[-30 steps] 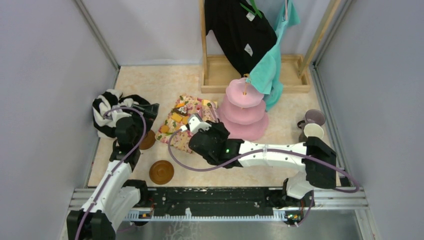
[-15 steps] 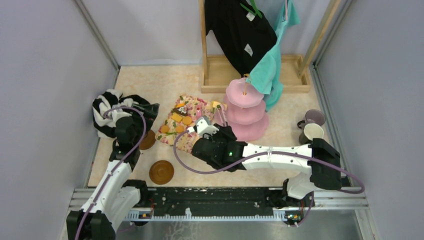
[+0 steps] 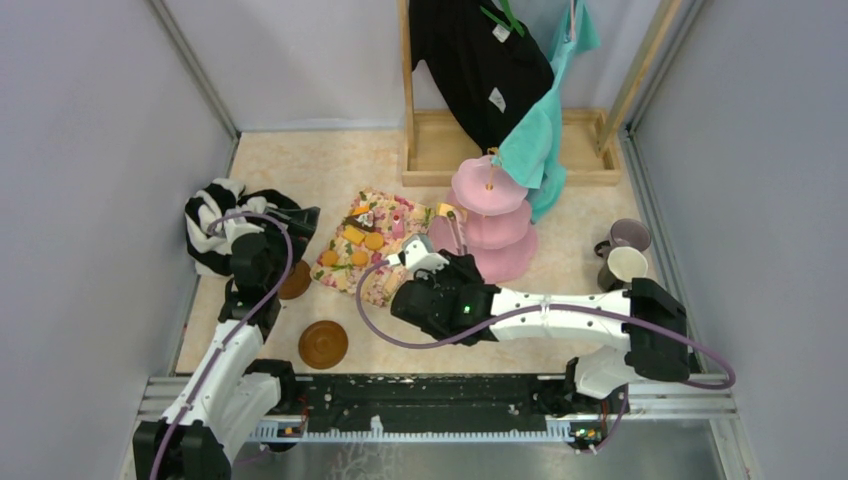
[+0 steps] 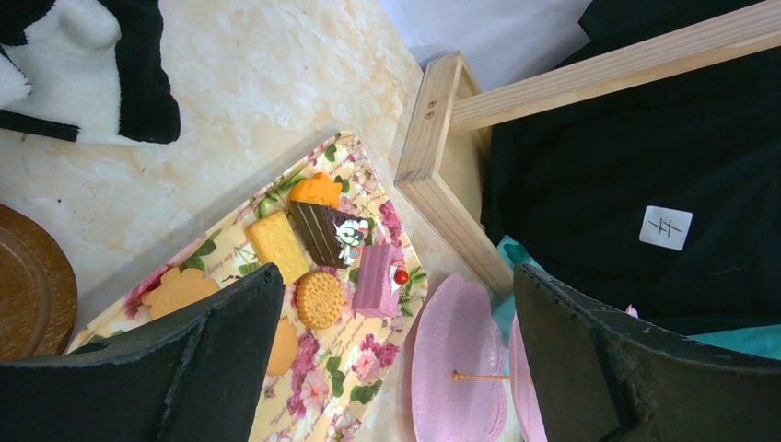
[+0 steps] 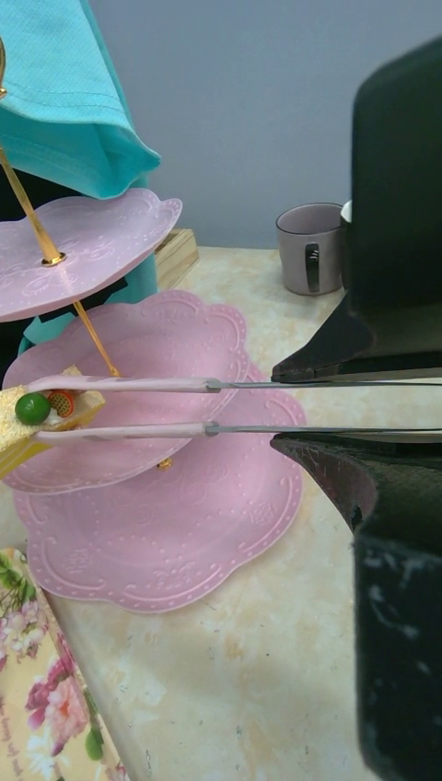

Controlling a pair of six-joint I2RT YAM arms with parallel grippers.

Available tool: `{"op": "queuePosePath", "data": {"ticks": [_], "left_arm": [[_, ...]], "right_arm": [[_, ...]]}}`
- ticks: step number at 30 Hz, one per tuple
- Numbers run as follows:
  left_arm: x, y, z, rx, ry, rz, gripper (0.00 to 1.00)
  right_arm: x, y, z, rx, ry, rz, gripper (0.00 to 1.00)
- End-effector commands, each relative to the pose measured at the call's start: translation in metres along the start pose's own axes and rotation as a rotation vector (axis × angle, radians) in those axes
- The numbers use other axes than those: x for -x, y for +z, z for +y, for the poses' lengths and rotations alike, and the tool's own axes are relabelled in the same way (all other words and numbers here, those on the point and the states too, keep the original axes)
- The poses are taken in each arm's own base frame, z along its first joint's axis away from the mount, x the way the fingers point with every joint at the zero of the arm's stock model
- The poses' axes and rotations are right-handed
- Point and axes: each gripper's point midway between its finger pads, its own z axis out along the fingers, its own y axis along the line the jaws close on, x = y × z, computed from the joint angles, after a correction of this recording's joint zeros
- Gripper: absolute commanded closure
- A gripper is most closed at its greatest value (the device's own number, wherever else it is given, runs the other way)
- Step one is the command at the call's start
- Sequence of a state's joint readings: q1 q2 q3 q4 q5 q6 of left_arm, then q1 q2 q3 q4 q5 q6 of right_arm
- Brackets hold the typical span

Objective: Serve the afternoon tea
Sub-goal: Place the desert on the desert table.

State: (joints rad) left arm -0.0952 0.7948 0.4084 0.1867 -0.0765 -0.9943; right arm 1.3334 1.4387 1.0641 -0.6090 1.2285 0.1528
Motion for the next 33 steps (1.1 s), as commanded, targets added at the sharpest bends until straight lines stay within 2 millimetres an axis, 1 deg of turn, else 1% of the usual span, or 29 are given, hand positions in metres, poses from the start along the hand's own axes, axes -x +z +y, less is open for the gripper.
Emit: {"op": "queuePosePath", "data": {"ticks": [1, 10, 20, 33], "left_arm": [[0.006, 0.001, -0.016, -0.05, 0.003, -0.004, 0.01], [0.004, 0.001, -0.015, -0.049, 0.002, 0.006, 0.01], [0.001, 0.003, -0.011, -0.041, 0.003, 0.011, 0.01], [-0.003, 0.007, -0.009, -0.037, -0.002, 0.025, 0.01]], "right_arm": [[0.003, -0.006, -0.017, -0.044, 0.068, -0.02, 1.0], [-0.008, 0.0, -0.013, -0.043, 0.077, 0.002, 1.0], [-0.017, 0.017, -0.015, -0.045, 0.094, 0.027, 1.0], [-0.012, 0.031, -0.018, -0.044, 0.101, 0.027, 1.0]]}}
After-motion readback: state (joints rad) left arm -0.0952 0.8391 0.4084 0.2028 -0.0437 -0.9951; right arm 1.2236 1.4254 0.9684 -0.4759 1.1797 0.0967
